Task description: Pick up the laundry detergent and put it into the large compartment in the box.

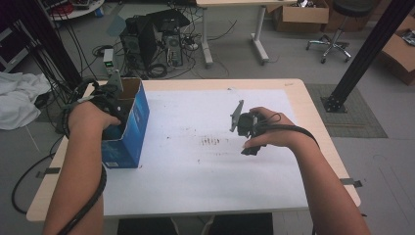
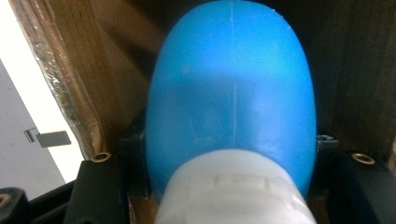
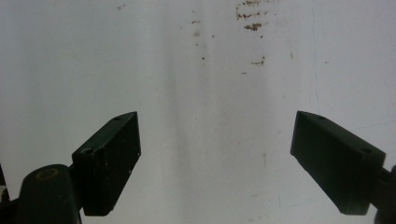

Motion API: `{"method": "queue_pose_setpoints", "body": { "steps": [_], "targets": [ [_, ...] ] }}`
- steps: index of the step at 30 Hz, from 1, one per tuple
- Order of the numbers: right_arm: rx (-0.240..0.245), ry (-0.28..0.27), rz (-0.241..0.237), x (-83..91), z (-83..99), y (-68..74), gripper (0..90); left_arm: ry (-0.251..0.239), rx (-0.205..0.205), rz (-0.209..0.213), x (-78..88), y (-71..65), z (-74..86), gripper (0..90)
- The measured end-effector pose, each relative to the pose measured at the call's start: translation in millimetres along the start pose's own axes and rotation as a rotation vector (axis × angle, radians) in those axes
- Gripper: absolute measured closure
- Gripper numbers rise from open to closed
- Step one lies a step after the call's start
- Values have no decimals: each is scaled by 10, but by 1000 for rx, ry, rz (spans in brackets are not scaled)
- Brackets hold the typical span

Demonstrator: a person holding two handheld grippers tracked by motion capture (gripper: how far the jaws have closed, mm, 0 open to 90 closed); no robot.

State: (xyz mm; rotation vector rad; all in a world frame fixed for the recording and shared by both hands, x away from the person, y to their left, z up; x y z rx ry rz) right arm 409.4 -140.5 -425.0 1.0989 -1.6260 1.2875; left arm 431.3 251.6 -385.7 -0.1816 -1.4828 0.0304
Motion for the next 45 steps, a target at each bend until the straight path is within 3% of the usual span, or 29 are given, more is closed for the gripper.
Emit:
{"method": "queue_pose_setpoints", "body": {
  "steps": [16,26,45],
  "targets": [
    [2,-3,2,31,-12,15,161,-4,-7,14,-9,-15,16,318],
    [9,1,3,38,-31,18,161,-16,-26,-3,44,-34,23,293],
    [14,-14,7,58,-78,7,161,-50,-21,-16,330,-40,61,207]
  ]
}}
Point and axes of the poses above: each handheld gripper's, and its own axes: x roughly backward along the jaws, z roughly out of its underside, y roughly to its left, the point moved 10 cm from there along -x, roughly forward along the jaws, and after that the axes turned 10 degrees about z, right-handed, at the moved point
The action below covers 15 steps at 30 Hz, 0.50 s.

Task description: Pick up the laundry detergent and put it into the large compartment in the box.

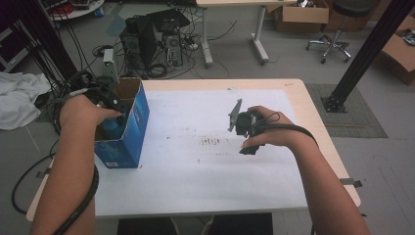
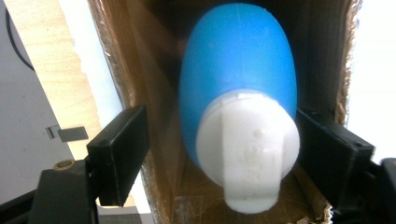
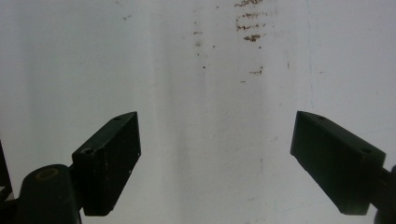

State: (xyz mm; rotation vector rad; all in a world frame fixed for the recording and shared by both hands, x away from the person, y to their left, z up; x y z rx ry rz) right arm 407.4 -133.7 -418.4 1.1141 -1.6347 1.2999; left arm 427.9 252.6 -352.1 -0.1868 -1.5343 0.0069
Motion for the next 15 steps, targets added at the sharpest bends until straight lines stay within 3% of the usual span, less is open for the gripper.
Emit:
{"method": "queue_pose_setpoints", "body": {
  "steps": [15],
  "targets": [
    [2,5,-1,5,-14,-5,161,-33,-50,-14,209,-116,-30,161]
  ]
}}
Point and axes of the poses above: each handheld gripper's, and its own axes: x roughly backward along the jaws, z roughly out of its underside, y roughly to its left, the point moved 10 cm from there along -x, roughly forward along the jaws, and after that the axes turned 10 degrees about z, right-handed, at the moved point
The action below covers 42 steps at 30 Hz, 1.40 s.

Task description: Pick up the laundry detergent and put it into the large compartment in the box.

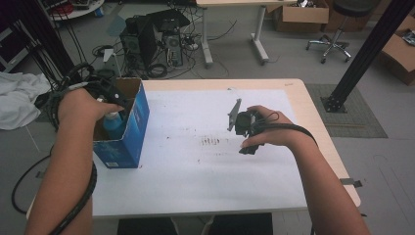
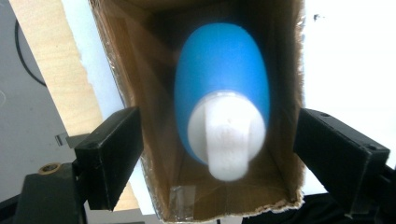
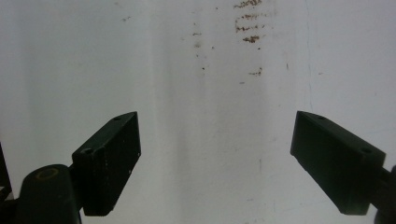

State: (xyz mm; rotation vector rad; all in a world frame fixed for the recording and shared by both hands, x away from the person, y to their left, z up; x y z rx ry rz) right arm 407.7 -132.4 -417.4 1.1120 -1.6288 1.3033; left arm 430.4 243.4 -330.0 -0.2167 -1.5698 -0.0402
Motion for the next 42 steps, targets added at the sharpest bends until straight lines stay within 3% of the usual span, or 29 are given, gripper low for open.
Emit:
{"method": "queue_pose_setpoints", "body": {
  "steps": [10,30,36,42],
  "targets": [
    [2,4,2,14,-3,-5,161,-17,-47,-9,117,-130,-4,116],
    [6,18,3,74,19,18,161,1,-164,-56,278,-384,19,2],
    [10,23,-1,80,19,24,161,-14,-238,-52,348,-557,17,1],
    [17,30,-3,99,9,26,161,-26,-369,-17,349,-835,-6,1]
  ]
}}
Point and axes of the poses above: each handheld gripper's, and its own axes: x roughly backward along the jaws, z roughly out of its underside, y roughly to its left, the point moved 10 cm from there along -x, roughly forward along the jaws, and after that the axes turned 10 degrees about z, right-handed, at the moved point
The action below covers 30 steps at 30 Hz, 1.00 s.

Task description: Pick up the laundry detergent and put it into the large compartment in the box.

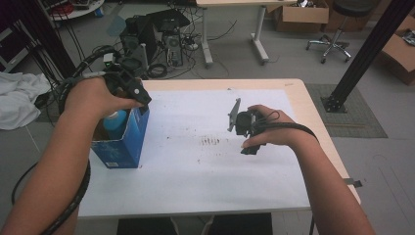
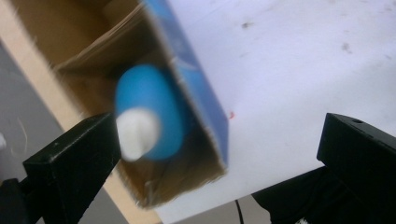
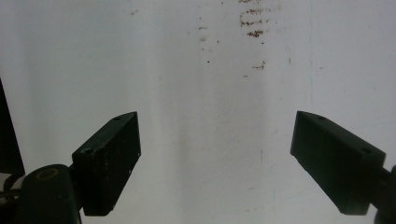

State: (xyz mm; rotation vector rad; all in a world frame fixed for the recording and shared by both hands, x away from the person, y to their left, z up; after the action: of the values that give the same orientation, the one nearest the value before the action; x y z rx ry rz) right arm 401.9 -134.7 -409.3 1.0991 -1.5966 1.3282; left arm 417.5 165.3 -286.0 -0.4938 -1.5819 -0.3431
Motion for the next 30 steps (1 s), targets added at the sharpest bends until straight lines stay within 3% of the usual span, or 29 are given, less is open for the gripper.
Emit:
{"method": "queue_pose_setpoints", "body": {
  "steps": [7,9,14,19,24,30],
  "targets": [
    [-4,6,-5,10,26,-6,161,12,-197,32,-100,-303,-131,1],
    [-7,11,-6,6,41,-6,161,-1,-252,82,-111,-417,-164,1],
    [-7,15,-15,7,58,-12,161,-18,-408,129,-139,-616,-223,1],
    [-11,21,-19,15,69,-26,161,15,-560,176,-235,-807,-222,1],
    [-11,22,-18,46,77,-48,161,68,-676,176,-340,-917,-204,1],
    [2,30,-24,74,71,-21,161,119,-843,161,-462,-1034,-135,1]
  ]
}}
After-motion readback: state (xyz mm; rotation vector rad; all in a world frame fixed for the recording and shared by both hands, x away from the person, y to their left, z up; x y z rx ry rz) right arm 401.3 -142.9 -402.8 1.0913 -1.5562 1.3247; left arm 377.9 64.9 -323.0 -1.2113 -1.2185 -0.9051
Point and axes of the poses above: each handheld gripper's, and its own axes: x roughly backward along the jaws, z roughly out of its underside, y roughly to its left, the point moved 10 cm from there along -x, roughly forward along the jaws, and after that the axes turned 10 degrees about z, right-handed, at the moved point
